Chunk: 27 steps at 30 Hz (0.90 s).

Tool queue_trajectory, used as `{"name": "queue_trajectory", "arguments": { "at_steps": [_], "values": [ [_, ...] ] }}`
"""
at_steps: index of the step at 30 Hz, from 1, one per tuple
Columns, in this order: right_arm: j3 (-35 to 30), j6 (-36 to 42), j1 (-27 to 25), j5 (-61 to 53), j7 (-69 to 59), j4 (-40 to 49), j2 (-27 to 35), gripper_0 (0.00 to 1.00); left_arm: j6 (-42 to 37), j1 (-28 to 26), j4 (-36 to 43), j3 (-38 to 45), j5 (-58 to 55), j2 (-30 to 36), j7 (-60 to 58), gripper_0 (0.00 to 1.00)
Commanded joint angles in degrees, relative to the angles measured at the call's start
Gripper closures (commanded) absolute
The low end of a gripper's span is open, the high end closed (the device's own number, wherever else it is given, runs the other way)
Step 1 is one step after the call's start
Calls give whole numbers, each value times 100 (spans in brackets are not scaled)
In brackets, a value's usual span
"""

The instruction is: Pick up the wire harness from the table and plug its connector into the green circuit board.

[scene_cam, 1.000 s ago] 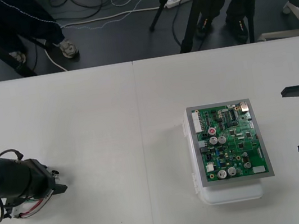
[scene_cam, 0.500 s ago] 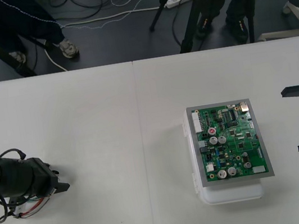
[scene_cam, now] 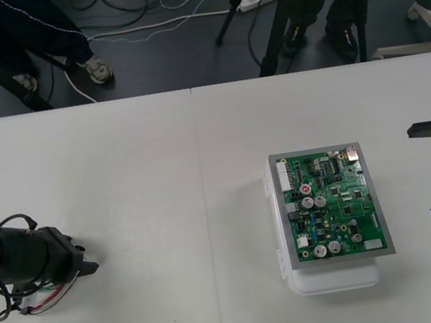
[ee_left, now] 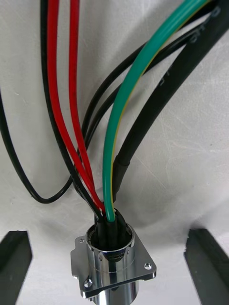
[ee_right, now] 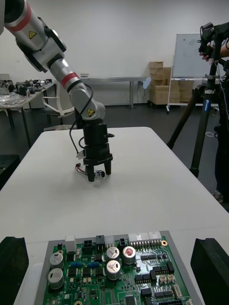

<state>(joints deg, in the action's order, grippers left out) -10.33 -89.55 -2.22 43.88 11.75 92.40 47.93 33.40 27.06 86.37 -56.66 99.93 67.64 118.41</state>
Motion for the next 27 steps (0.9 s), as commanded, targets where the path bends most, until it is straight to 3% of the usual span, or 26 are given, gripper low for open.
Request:
{"name": "queue_trajectory", "arguments": {
  "at_steps": [1, 27],
  "values": [
    [-197, -45, 108, -29, -15, -3, 243, 0, -220, 194, -23, -135, 44, -84, 569, 100],
    [-197, -45, 108, -29, -15, -3, 243, 0, -405, 326, -208, -144, -158, -145, 604, 100]
  ]
}}
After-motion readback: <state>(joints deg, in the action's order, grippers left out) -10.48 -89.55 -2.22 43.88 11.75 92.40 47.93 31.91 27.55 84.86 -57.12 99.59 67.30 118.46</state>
